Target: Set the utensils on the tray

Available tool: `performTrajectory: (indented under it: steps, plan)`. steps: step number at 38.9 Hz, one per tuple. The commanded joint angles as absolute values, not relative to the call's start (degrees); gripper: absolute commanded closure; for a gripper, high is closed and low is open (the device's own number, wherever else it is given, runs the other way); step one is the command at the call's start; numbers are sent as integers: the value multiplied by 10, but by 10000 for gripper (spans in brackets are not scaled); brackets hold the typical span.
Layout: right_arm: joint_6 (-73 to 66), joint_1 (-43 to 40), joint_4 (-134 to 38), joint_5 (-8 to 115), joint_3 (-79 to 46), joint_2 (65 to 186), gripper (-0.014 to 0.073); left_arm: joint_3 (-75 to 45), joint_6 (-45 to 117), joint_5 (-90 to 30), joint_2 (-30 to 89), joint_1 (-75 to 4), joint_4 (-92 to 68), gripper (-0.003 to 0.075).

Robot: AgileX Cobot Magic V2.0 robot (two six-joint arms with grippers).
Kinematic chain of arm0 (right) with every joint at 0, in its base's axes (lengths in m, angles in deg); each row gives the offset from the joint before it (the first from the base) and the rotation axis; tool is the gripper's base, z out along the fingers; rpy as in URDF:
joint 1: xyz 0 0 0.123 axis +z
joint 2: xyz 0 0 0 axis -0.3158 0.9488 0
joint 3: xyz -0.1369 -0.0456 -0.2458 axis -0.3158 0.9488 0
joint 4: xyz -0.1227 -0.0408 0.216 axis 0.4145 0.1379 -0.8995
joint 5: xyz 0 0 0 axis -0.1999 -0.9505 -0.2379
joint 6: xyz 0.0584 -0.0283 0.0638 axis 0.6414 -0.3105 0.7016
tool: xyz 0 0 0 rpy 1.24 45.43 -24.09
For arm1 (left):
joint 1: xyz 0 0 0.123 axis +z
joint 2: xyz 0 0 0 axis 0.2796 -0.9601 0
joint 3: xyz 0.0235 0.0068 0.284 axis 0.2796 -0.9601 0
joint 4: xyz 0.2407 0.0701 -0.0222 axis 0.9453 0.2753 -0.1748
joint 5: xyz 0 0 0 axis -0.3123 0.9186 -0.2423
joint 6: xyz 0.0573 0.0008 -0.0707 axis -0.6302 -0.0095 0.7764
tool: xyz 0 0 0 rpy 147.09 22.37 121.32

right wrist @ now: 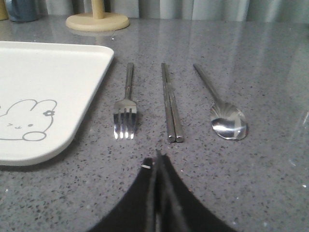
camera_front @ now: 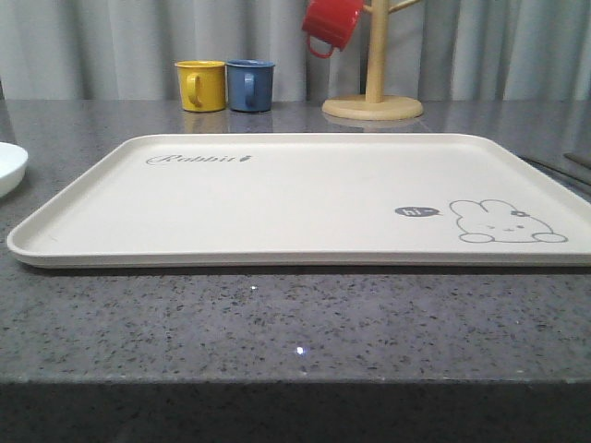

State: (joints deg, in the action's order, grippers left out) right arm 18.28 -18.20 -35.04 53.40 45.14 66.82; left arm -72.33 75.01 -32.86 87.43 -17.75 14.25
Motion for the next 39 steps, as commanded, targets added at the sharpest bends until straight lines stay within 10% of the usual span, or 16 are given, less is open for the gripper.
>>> performTrajectory:
  steps: [1, 39]
  plan:
    - [183, -185, -346, 585, 450, 659, 662, -725, 755, -381, 886, -176, 137, 739]
    - [183, -185, -346, 585, 450, 659, 662, -725, 755, -387, 886, -176, 137, 739]
